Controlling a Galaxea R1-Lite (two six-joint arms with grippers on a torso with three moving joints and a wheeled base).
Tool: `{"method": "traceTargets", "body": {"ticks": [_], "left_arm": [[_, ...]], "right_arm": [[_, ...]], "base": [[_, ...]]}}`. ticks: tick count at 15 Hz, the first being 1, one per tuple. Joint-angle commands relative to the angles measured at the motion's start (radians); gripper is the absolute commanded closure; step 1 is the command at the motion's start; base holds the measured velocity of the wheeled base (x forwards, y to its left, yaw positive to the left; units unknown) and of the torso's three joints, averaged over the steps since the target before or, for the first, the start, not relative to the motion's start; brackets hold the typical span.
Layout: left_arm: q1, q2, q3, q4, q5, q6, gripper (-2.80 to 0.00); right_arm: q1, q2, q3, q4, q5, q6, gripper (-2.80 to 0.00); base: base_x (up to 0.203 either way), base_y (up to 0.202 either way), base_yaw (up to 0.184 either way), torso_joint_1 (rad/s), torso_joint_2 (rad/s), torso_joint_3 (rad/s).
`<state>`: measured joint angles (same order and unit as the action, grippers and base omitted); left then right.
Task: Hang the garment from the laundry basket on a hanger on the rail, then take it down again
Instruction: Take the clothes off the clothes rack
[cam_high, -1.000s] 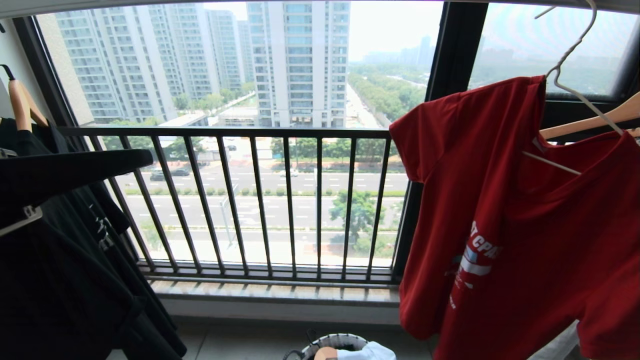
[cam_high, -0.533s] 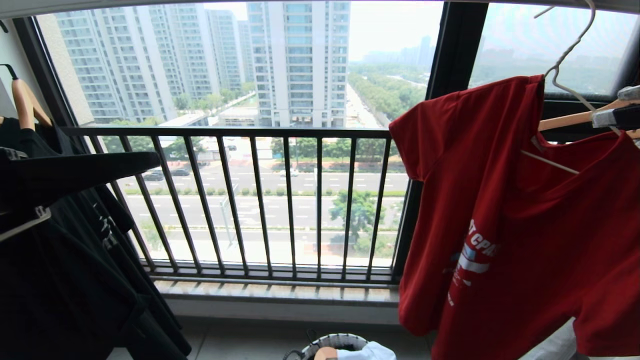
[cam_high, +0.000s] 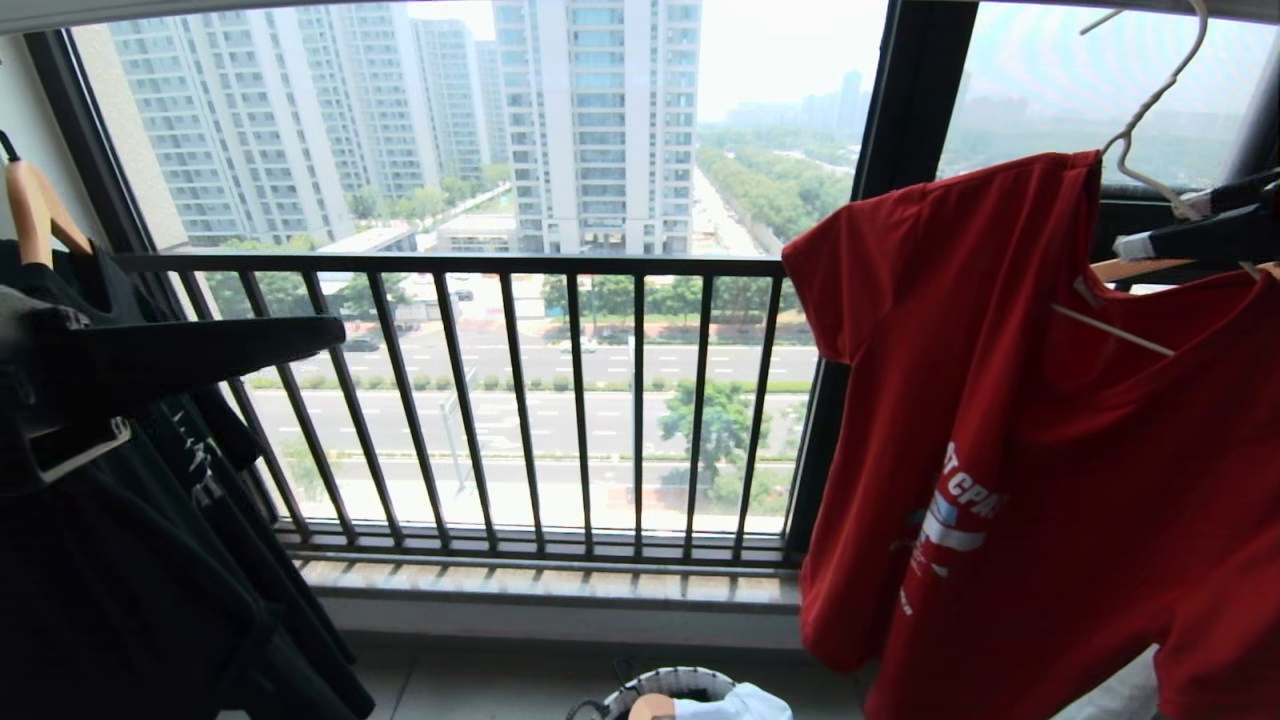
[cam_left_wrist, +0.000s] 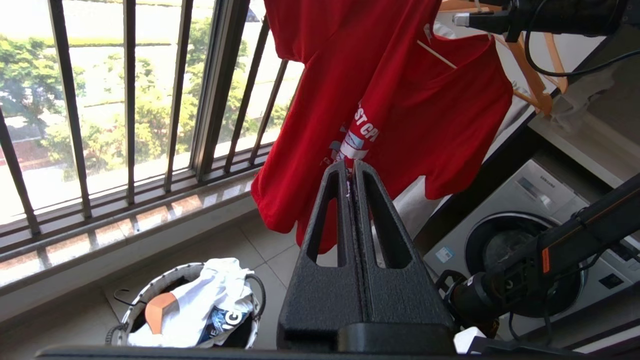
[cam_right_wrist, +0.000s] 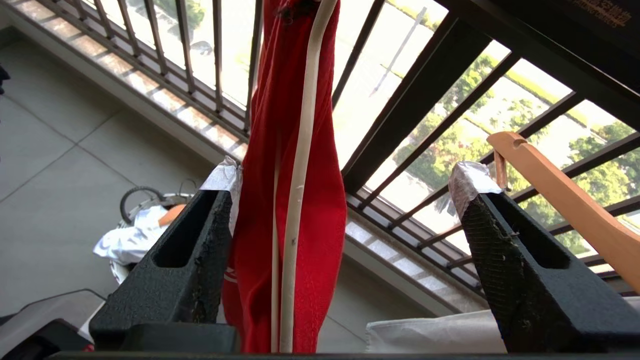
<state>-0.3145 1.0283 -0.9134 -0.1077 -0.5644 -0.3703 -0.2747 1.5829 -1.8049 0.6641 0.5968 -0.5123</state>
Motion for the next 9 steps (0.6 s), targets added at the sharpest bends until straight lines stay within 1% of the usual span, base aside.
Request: {"method": "traceTargets", "body": {"ticks": [1, 2, 3, 5, 6, 9], "left_arm": [[-0.003, 0.013, 0.002, 0.001, -0.006, -0.002, 0.00], [-0.017, 0.013, 0.003, 0.005, -0.009, -0.002, 0.00], [-0.054, 0.014, 0.010, 0.007, -0.010, -0.003, 0.00], [-0.171, 0.048, 0.031, 0.001, -0.008, -0.003, 0.00], [-0.203, 0.093, 0.023, -0.001, -0.007, -0.002, 0.00], [-0.257, 0.237, -0.097, -0.002, -0.008, 0.004, 0.00]], "right_arm": [[0.000, 0.022, -0.001, -0.004, 0.005, -0.003, 0.00], [0.002, 0.022, -0.001, -0.011, 0.005, -0.003, 0.00], [0.001, 0.015, -0.001, -0.011, 0.005, -0.001, 0.00], [0.002, 0.005, -0.001, -0.011, 0.005, -0.003, 0.00], [0.003, 0.003, 0.001, -0.011, 0.005, -0.003, 0.00], [0.011, 0.005, 0.005, -0.009, 0.008, -0.003, 0.00]], "base": [[0.000, 0.000, 0.000, 0.000, 0.00, 0.000], [0.000, 0.000, 0.000, 0.000, 0.00, 0.000], [0.000, 0.000, 0.000, 0.000, 0.00, 0.000], [0.000, 0.000, 0.000, 0.000, 0.00, 0.000], [0.000, 0.000, 0.000, 0.000, 0.00, 0.000], [0.000, 0.000, 0.000, 0.000, 0.00, 0.000]]}}
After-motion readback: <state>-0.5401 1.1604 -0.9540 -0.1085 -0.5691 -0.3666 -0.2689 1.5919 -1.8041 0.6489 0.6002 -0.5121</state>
